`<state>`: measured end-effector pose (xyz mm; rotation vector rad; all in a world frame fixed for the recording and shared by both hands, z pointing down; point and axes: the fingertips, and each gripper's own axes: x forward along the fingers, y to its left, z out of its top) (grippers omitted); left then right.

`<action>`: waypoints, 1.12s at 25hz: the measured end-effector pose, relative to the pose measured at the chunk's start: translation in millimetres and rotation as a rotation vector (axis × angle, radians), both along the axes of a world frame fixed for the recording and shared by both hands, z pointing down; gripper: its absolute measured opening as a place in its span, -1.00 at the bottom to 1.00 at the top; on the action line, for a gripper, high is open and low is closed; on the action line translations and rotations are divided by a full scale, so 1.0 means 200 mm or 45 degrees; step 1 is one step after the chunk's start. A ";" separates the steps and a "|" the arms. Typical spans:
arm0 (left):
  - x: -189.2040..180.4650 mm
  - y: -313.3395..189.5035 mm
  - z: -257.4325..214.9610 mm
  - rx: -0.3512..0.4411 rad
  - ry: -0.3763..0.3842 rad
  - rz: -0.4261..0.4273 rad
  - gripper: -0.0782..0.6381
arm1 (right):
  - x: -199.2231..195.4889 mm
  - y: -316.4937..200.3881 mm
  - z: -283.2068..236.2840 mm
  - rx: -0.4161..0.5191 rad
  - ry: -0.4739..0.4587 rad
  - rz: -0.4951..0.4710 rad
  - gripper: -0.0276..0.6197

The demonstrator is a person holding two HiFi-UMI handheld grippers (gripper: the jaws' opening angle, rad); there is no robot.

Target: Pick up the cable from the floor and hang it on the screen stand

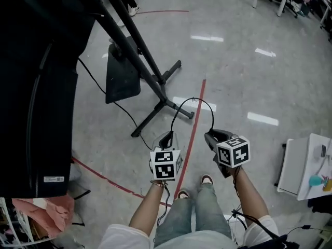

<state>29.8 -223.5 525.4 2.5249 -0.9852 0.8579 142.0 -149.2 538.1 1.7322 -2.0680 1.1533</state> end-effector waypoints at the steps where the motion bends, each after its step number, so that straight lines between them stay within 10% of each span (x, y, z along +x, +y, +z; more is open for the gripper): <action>1: -0.02 0.02 -0.12 0.017 0.021 -0.016 -0.76 | -0.03 0.00 -0.12 0.019 -0.005 -0.005 -0.58; 28: -0.54 -0.27 -2.54 0.829 0.553 -0.566 -0.76 | -0.61 -0.62 -2.61 0.941 0.203 -0.450 -0.58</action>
